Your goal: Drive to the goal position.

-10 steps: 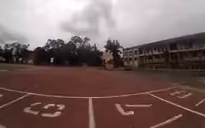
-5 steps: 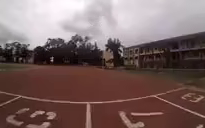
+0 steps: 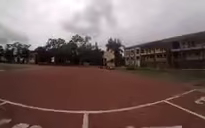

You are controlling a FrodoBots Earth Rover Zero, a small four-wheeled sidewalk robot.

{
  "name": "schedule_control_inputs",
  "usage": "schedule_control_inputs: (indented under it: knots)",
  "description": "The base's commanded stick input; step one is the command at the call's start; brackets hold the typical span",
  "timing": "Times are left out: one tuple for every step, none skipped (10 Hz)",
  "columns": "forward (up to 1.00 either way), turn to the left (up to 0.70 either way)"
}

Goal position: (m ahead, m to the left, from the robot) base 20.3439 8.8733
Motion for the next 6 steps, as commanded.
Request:
schedule_control_inputs:
  knots:
    - [0.70,0.00]
    - [0.70,0.00]
    - [0.70,0.00]
    - [0.70,0.00]
    - [0.70,0.00]
    - [0.70,0.00]
